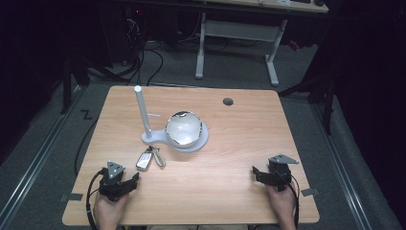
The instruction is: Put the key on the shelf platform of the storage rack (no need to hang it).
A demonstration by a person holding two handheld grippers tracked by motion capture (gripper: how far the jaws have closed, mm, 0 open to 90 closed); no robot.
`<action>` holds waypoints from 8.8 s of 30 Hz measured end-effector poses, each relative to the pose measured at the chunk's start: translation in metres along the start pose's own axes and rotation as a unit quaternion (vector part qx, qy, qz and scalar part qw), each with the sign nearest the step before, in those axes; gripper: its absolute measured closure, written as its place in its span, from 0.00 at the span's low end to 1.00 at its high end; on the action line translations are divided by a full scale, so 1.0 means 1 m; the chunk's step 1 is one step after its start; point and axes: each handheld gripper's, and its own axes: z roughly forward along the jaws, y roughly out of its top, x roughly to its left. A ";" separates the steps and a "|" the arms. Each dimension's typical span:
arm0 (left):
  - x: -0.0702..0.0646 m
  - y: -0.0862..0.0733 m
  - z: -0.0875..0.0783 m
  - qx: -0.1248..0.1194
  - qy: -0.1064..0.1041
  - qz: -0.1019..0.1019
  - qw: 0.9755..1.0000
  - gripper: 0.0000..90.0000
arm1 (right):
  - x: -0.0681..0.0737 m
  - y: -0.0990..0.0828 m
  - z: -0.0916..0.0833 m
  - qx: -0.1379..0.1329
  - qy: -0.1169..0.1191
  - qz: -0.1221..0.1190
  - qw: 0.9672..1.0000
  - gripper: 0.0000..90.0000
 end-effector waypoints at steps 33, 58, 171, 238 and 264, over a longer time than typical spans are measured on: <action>-0.002 -0.002 0.000 -0.004 0.006 -0.006 1.000 0.40 | 0.000 0.000 0.000 0.000 0.000 0.000 1.000 0.26; -0.024 -0.010 -0.006 0.033 0.000 0.019 0.999 0.26 | 0.000 0.000 0.000 0.000 0.000 -0.001 1.000 0.26; -0.103 0.047 -0.052 0.051 -0.132 -0.025 0.990 0.56 | 0.000 0.000 -0.001 0.000 0.000 -0.002 1.000 0.26; -0.210 0.026 -0.037 0.102 -0.205 0.024 0.973 0.56 | -0.001 -0.001 -0.001 0.000 0.002 -0.003 1.000 0.26; -0.195 -0.006 0.020 0.107 -0.147 0.029 0.983 0.56 | 0.000 -0.001 -0.001 0.000 0.002 -0.005 1.000 0.26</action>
